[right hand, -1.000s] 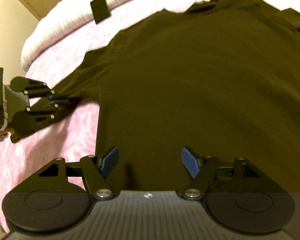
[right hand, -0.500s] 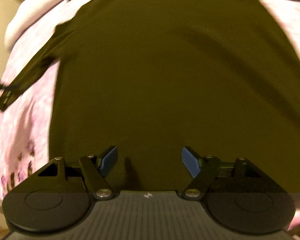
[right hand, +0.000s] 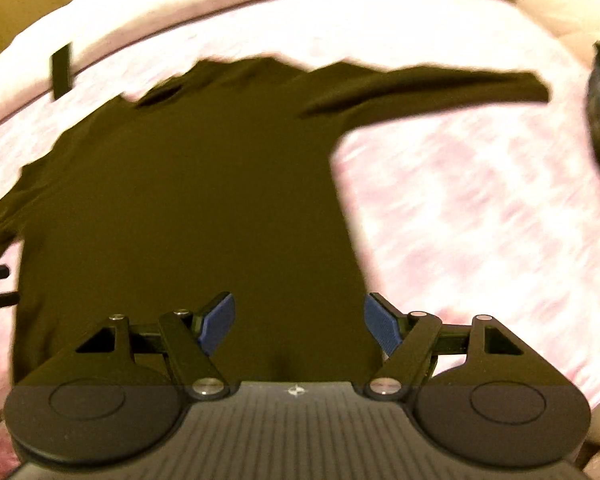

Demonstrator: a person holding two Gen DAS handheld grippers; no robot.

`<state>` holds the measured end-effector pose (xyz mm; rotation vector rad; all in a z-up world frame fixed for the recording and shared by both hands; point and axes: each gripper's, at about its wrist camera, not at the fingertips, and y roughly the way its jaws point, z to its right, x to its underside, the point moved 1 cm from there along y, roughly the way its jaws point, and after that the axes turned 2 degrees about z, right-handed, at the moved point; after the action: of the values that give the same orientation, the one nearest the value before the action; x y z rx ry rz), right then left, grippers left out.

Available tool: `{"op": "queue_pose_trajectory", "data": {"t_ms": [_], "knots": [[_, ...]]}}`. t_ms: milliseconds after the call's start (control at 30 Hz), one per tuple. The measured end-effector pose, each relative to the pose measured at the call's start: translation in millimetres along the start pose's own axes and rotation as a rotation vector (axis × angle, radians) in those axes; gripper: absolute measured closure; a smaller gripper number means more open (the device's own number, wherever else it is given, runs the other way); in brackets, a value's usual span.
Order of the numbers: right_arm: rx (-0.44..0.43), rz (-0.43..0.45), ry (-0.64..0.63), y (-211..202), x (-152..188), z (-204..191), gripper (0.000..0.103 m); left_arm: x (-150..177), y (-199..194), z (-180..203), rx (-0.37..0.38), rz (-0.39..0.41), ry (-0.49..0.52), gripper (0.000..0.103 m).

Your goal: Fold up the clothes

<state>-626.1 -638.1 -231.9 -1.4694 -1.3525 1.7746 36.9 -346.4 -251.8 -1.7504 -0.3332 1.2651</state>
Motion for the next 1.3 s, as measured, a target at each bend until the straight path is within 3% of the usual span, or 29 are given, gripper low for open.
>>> {"op": "queue_pose_trajectory", "data": {"t_ms": [133, 267, 400, 567, 700, 867, 967, 1100, 1167, 1200, 1233, 1267, 1300], "knots": [[0.016, 0.050, -0.034, 9, -37, 61, 0.030, -70, 51, 38, -0.016, 0.032, 0.025, 0.070], [-0.021, 0.087, -0.073, 47, -90, 118, 0.030, -135, 116, 77, -0.075, -0.001, 0.033, 0.069], [-0.048, 0.057, -0.085, 96, -141, 93, 0.033, -196, 187, 113, -0.133, -0.053, 0.024, 0.068], [-0.042, 0.030, -0.001, 141, -181, 145, 0.033, -252, 264, 131, -0.182, -0.091, 0.117, 0.068], [-0.075, -0.001, 0.065, 167, -179, 169, 0.035, -274, 311, 135, -0.200, -0.120, 0.219, 0.069], [-0.039, 0.036, 0.201, 179, -169, 187, 0.041, -278, 337, 146, -0.177, -0.124, 0.342, 0.069], [-0.022, 0.086, 0.316, 185, -168, 199, 0.041, -273, 344, 148, -0.155, -0.106, 0.377, 0.072], [-0.095, 0.142, 0.473, 202, -158, 205, 0.041, -272, 346, 145, -0.134, -0.082, 0.369, 0.072], [-0.088, 0.192, 0.528, 210, -151, 205, 0.042, -272, 344, 140, -0.117, -0.072, 0.352, 0.072], [-0.081, 0.223, 0.560, 212, -148, 205, 0.045, -271, 342, 137, -0.110, -0.069, 0.345, 0.071], [-0.072, 0.247, 0.582, 212, -145, 205, 0.057, -271, 340, 136, -0.106, -0.068, 0.341, 0.071], [-0.063, 0.269, 0.601, 211, -142, 205, 0.079, -271, 338, 135, -0.102, -0.068, 0.338, 0.071], [-0.067, 0.278, 0.612, 210, -140, 205, 0.090, -272, 335, 134, -0.100, -0.064, 0.337, 0.071]]}}
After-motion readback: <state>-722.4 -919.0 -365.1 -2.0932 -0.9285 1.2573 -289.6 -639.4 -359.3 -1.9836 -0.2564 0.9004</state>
